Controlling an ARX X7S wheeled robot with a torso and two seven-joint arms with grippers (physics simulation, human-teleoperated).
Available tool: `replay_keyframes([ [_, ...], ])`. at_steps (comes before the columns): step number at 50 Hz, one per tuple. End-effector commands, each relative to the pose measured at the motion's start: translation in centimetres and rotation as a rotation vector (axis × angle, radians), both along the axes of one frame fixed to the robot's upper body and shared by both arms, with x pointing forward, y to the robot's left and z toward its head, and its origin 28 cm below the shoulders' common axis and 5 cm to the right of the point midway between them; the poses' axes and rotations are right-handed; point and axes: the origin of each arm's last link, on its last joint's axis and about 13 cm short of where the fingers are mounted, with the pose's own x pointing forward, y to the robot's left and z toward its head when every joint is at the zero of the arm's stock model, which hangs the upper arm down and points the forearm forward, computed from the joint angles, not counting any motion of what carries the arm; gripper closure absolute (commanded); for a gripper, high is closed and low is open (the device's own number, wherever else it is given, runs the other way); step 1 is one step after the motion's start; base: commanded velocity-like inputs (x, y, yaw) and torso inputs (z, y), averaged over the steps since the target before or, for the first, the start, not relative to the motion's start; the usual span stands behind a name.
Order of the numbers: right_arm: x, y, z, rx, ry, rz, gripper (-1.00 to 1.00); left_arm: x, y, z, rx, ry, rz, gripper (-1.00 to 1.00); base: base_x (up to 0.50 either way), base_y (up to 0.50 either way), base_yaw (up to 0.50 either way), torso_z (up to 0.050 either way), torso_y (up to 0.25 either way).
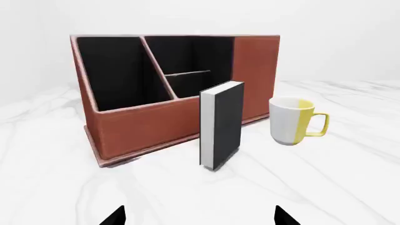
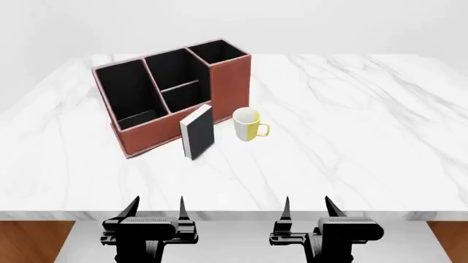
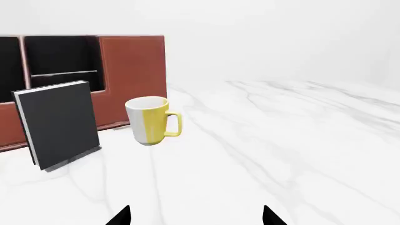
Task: Pick up the book and place it in the right compartment of the caddy.
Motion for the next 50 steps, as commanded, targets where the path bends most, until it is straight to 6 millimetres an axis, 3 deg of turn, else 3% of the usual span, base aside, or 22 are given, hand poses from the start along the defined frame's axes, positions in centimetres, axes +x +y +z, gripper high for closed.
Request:
replay_keyframes([
  [1, 0.1, 0.1, 0.0, 0.001, 0.001, 0.001, -1.00, 0.1, 0.0, -0.1, -0.001, -0.002, 0.002, -1.00, 0.00, 0.00, 0.00, 0.000, 0.000],
  [18, -0.2, 0.1, 0.8, -0.019, -0.005, -0.014, -1.00, -0.1, 0.1, 0.2, -0.005, -0.018, 0.008, -1.00, 0.00, 0.00, 0.00, 0.000, 0.000],
  [21, -0.6, -0.3, 3.2, -0.029, -0.064, -0.033, -1.00, -0.2, 0.5, 1.6, 0.001, -0.069, 0.008, -1.00, 0.00, 0.00, 0.00, 0.000, 0.000],
  [23, -0.6, -0.3, 3.2, -0.029, -0.064, -0.033, -1.00, -0.2, 0.5, 1.6, 0.001, -0.069, 0.008, -1.00, 0.00, 0.00, 0.00, 0.000, 0.000],
  [25, -1.6, -1.2, 7.1, -0.044, -0.160, -0.053, -1.00, -0.6, 1.5, 5.8, 0.010, -0.183, 0.015, -1.00, 0.00, 0.00, 0.00, 0.000, 0.000],
  [33, -5.8, -3.0, 14.0, -0.057, -0.375, -0.127, -1.00, -3.7, 3.4, 11.7, 0.051, -0.430, 0.057, -1.00, 0.00, 0.00, 0.00, 0.000, 0.000],
  [42, -9.4, -4.8, 17.7, -0.100, -0.531, -0.189, -1.00, -6.1, 5.5, 15.8, 0.067, -0.602, 0.171, -1.00, 0.00, 0.00, 0.00, 0.000, 0.000],
  [50, -10.4, -5.2, 18.8, -0.124, -0.568, -0.255, -1.00, -6.5, 6.3, 16.4, 0.075, -0.630, 0.226, -1.00, -0.06, 0.00, 0.00, 0.000, 0.000],
])
